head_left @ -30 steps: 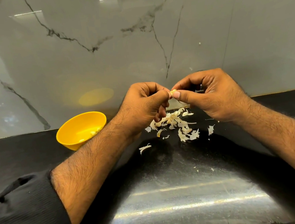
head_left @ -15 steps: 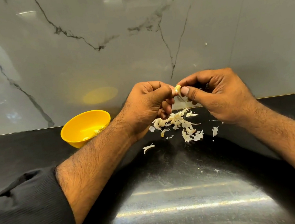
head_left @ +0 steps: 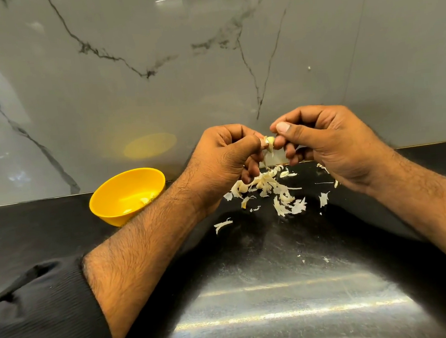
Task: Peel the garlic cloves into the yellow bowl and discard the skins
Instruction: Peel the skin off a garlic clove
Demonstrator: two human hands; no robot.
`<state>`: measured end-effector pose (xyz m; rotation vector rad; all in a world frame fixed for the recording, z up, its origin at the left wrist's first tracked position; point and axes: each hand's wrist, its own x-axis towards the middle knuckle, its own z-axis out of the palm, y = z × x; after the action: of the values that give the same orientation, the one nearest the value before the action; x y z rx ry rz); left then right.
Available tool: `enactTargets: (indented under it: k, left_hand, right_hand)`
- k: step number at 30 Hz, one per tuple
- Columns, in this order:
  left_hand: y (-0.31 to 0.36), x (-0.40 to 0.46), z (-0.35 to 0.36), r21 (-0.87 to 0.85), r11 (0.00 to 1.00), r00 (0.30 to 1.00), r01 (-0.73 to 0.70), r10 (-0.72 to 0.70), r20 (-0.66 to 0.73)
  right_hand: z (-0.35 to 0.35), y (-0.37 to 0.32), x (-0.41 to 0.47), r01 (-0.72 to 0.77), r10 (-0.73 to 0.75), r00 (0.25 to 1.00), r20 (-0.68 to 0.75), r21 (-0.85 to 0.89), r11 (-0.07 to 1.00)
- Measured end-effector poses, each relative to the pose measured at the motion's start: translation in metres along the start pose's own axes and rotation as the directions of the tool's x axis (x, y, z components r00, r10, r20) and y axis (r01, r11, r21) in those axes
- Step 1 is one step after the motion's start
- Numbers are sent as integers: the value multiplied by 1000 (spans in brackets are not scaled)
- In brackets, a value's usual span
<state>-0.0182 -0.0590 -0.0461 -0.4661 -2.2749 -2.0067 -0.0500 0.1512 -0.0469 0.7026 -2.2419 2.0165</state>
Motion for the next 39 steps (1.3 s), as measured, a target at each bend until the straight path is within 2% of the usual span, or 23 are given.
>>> enactTargets:
  k: [5, 12, 20, 22, 24, 26, 28, 32, 39]
  left_hand:
    - [-1, 2, -1, -3, 1000, 1000, -2, 2, 5]
    - [-3, 1, -1, 48, 999, 1000, -27, 26, 14]
    - [-3, 2, -2, 19, 1000, 1000, -15, 16, -27]
    - [-5, 2, -2, 77, 997, 998, -25, 29, -48]
    - [-7, 0, -1, 235, 968, 992, -86, 105, -70]
    - [-8, -1, 0, 438, 882, 970, -177, 232, -76]
    - [-8, -2, 1, 561, 792, 940, -239, 334, -72]
    - [-7, -1, 2, 614, 745, 923, -260, 379, -69]
    - [-8, -1, 3, 620, 733, 916, -279, 398, -58]
  right_hand:
    - [4, 0, -1, -23, 25, 998, 63, -23, 999]
    - [2, 1, -1, -29, 28, 999, 16, 65, 997]
    - [-1, -1, 0, -43, 50, 998, -32, 196, 980]
    - [-2, -2, 0, -53, 65, 997, -42, 227, 972]
    - [-2, -2, 1, -61, 75, 996, -47, 244, 968]
    - [-2, -2, 1, -68, 81, 996, -45, 240, 968]
    - [-1, -2, 1, -81, 93, 995, -41, 232, 969]
    - [1, -1, 1, -95, 105, 993, -43, 196, 976]
    - [4, 0, 1, -48, 56, 994, -98, 91, 995]
